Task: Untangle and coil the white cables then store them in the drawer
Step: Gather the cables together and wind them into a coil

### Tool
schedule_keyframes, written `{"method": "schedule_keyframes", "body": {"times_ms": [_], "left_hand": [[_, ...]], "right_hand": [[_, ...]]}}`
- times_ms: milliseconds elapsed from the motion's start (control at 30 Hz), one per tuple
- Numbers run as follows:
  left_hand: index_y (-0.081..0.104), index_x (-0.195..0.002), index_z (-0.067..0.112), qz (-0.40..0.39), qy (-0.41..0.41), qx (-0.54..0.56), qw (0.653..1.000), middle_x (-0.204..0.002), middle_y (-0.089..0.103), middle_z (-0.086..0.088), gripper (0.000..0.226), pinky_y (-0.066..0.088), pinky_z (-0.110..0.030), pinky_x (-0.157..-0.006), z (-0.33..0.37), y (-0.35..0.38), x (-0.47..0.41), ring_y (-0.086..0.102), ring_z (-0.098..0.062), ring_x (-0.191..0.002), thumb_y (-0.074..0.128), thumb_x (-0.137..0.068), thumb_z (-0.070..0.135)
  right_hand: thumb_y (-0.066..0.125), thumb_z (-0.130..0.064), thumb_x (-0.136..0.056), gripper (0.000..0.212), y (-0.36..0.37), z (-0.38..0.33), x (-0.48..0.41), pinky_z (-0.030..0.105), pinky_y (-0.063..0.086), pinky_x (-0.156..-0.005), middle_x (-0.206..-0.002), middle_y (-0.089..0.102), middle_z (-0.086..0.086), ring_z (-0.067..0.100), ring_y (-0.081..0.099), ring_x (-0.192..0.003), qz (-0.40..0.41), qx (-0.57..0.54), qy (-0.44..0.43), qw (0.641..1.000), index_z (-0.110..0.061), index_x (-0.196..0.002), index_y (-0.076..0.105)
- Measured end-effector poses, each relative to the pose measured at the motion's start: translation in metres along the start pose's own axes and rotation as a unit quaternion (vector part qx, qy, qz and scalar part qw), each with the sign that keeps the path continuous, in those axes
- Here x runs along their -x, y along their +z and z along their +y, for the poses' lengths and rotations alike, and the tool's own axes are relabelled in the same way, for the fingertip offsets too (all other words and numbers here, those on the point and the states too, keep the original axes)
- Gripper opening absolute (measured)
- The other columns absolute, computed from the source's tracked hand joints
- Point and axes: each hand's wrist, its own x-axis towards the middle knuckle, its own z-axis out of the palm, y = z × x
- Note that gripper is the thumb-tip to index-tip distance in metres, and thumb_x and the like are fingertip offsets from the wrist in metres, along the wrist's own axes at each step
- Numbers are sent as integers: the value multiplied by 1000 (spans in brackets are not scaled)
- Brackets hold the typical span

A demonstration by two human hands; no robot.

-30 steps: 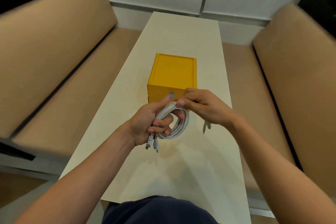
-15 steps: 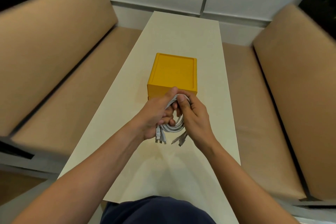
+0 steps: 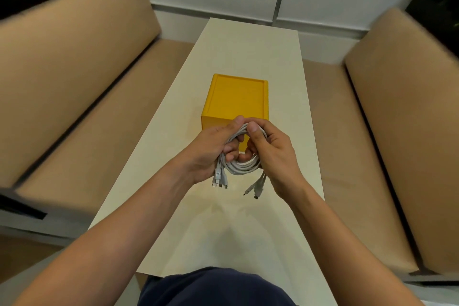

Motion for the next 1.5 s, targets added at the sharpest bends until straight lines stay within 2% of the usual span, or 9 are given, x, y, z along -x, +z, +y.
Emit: {"method": "schedule_keyframes", "body": {"times_ms": [167, 267, 433, 600, 733, 900, 1133, 1367, 1500], "left_hand": [[80, -103, 23, -34, -3, -3, 999, -52, 35, 8, 36, 36, -25, -58, 9, -3, 5, 28, -5, -42, 58, -93, 49], [80, -83, 22, -25, -14, 3, 1000, -48, 35, 7, 39, 41, -20, -48, 11, -3, 7, 29, -6, -40, 55, -98, 48], [60, -83, 7, 15, 12, -22, 1000, -51, 33, 3, 50, 44, -29, -65, 1, -5, 2, 33, -12, -47, 58, -89, 57], [62, -92, 11, -15, 60, -13, 998, -62, 39, 3, 38, 46, -24, -63, 6, 1, -1, 40, -11, -57, 55, -92, 48], [62, -90, 11, 3, 72, -11, 997, -65, 41, 0, 33, 49, -28, -63, 9, 2, -2, 43, -13, -58, 53, -101, 40], [62, -92, 9, 5, 68, -2, 998, -66, 40, -2, 32, 49, -28, -58, 4, 2, -3, 44, -15, -58, 49, -107, 35], [62, -116, 2, -10, 43, -62, 997, -79, 52, -3, 37, 53, -30, -73, 4, 1, -1, 54, -15, -72, 46, -107, 34], [65, -97, 2, -31, 14, 31, 999, -71, 47, -4, 28, 59, -35, -72, 18, -7, 6, 49, -12, -58, 51, -106, 24], [64, -97, 4, -46, 25, 21, 998, -74, 50, -3, 25, 55, -34, -67, 21, -7, 6, 45, -11, -57, 53, -104, 25]], "right_hand": [[57, -28, -99, 35, -7, 1, 3, 17, 32, -43, -71, 48, 2, 11, 54, -57, -146, -260, 95, 950, -15, -130, 67], [50, -31, -102, 43, -15, 6, 4, 18, 23, -42, -85, 56, 7, 13, 57, -63, -194, -310, 116, 924, -12, -141, 58], [44, -39, -108, 31, -8, 1, 9, 20, 39, -57, -75, 54, -7, 8, 51, -67, -78, 27, 10, 997, -25, -127, 65], [35, -38, -112, 32, 1, -1, 1, 29, 51, -67, -92, 65, -14, 5, 64, -76, 18, 201, -84, 976, -26, -128, 59], [38, -38, -111, 32, 0, -1, -3, 41, 55, -73, -91, 67, -9, 11, 66, -78, -2, 160, -93, 983, -27, -135, 57], [40, -40, -109, 46, -1, 8, 2, 21, 52, -78, -101, 62, -15, 5, 63, -85, -37, 150, -95, 984, -35, -154, 37], [43, -23, -110, 29, -1, 23, -9, 21, 47, -67, -95, 70, -5, 7, 62, -76, 43, 202, -148, 967, -21, -134, 59], [45, -42, -107, 47, -7, 16, -11, 15, 47, -71, -97, 65, -15, 3, 64, -83, -57, 238, -147, 958, -38, -153, 39], [48, -37, -107, 37, -3, 14, -9, 20, 47, -67, -89, 63, -20, 3, 61, -73, -1, 230, -162, 960, -28, -142, 54]]}}
